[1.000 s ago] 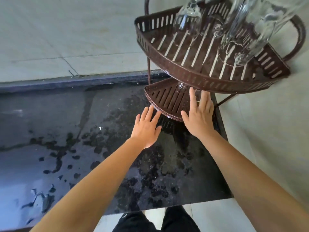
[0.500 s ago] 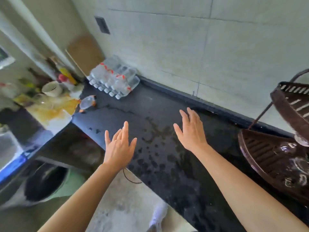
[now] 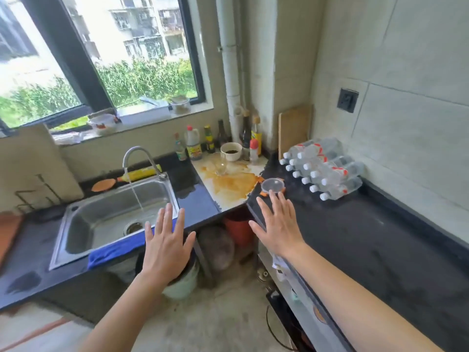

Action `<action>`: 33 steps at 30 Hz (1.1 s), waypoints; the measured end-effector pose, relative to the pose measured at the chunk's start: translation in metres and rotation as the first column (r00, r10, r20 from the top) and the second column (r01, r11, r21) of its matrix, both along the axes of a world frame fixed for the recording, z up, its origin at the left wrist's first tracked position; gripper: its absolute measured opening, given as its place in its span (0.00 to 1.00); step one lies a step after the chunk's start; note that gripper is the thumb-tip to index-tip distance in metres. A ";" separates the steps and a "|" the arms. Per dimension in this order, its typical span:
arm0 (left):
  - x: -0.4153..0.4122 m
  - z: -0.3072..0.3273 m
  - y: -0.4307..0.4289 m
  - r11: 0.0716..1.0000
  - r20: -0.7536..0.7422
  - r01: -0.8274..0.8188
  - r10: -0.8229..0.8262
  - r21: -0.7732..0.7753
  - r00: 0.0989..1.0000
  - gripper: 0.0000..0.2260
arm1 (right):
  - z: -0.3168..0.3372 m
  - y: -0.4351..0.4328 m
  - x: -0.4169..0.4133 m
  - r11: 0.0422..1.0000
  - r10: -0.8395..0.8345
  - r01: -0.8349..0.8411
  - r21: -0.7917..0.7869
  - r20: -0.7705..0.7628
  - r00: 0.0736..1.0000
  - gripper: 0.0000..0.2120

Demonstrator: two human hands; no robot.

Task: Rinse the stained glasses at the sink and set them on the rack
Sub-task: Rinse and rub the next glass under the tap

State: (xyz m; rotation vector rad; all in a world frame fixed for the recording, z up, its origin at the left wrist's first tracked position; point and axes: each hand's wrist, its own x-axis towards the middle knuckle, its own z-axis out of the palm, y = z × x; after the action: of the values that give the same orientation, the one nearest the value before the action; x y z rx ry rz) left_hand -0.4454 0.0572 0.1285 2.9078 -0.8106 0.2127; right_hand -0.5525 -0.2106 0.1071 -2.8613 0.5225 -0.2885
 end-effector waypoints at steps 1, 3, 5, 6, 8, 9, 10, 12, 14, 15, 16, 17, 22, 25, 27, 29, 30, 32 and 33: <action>0.016 0.003 0.011 1.000 -0.001 -0.007 0.007 -0.014 1.000 0.31 | 0.004 0.013 0.022 1.000 0.017 -0.017 -0.001 -0.007 1.000 0.36; 0.048 0.006 0.026 0.999 0.002 -0.016 0.016 -0.050 1.000 0.31 | 0.009 0.034 0.058 0.999 0.037 -0.037 -0.003 0.011 0.999 0.36; 0.080 0.003 0.031 0.998 -0.020 -0.012 0.011 -0.055 1.000 0.32 | 0.008 0.046 0.087 0.998 0.061 -0.061 0.011 0.005 0.998 0.35; 0.094 -0.002 0.032 0.999 -0.036 -0.009 0.007 -0.049 0.999 0.32 | 0.004 0.048 0.099 0.997 0.071 -0.070 0.015 -0.016 0.997 0.35; 0.121 -0.015 0.028 0.999 -0.066 -0.003 0.001 -0.035 0.998 0.32 | -0.008 0.049 0.123 0.997 0.081 -0.079 0.021 -0.062 0.995 0.35; 0.133 -0.021 0.024 0.999 -0.084 -0.001 -0.002 -0.035 0.996 0.32 | -0.014 0.048 0.136 0.996 0.083 -0.081 0.028 -0.077 0.994 0.36; 0.145 -0.028 0.019 0.999 -0.103 0.001 -0.005 -0.038 0.995 0.32 | -0.019 0.045 0.149 0.996 0.081 -0.078 0.042 -0.081 0.993 0.36; 0.170 -0.042 0.007 1.000 -0.138 0.006 -0.010 -0.026 0.990 0.32 | -0.031 0.037 0.178 0.995 0.063 -0.056 0.084 -0.085 0.994 0.37; 0.197 -0.059 -0.007 1.000 -0.175 0.011 -0.008 0.014 0.985 0.32 | -0.042 0.023 0.214 0.991 0.040 -0.027 0.134 -0.096 0.995 0.38; 0.212 -0.068 -0.013 0.999 -0.190 0.013 -0.006 0.034 0.982 0.32 | -0.049 0.015 0.234 0.988 0.029 -0.012 0.156 -0.105 0.994 0.38; 0.228 -0.078 -0.020 0.999 -0.203 0.014 -0.003 0.053 0.979 0.32 | -0.057 0.005 0.257 0.984 0.018 0.002 0.176 -0.112 0.994 0.39; 0.246 -0.087 -0.028 0.998 -0.222 0.013 0.002 0.067 0.975 0.32 | -0.065 -0.005 0.282 0.980 0.008 0.015 0.197 -0.113 0.994 0.40; 0.337 -0.147 -0.058 0.981 -0.340 -0.057 0.120 0.188 0.933 0.35 | -0.111 -0.057 0.410 0.895 -0.077 0.115 0.431 -0.104 0.992 0.48; 0.374 -0.174 -0.069 0.952 -0.450 -0.063 0.200 0.300 0.870 0.32 | -0.133 -0.085 0.468 0.826 -0.174 0.208 0.524 -0.113 0.978 0.54; 0.396 -0.187 -0.076 0.938 -0.487 -0.039 0.215 0.346 0.847 0.31 | -0.140 -0.103 0.504 0.826 -0.218 0.239 0.511 -0.101 0.971 0.55; 0.413 -0.198 -0.080 0.934 -0.534 -0.029 0.229 0.356 0.814 0.30 | -0.150 -0.116 0.532 0.821 -0.230 0.253 0.512 -0.108 0.967 0.55; 0.418 -0.202 -0.080 0.933 -0.559 -0.027 0.237 0.358 0.794 0.30 | -0.156 -0.119 0.543 0.814 -0.227 0.256 0.521 -0.120 0.966 0.54; 0.427 -0.209 -0.076 0.933 -0.610 -0.024 0.254 0.359 0.751 0.30 | -0.163 -0.119 0.559 0.804 -0.237 0.271 0.529 -0.132 0.962 0.50; 0.429 -0.210 -0.075 0.932 -0.618 -0.007 0.246 0.363 0.746 0.30 | -0.164 -0.119 0.562 0.803 -0.259 0.284 0.523 -0.123 0.958 0.47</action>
State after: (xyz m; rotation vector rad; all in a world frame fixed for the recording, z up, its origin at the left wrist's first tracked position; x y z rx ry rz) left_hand -0.0164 -0.0176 -0.0812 2.9782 -0.5469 -0.9967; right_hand 0.0091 -0.3298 -0.0566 -2.2459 0.8721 -0.0957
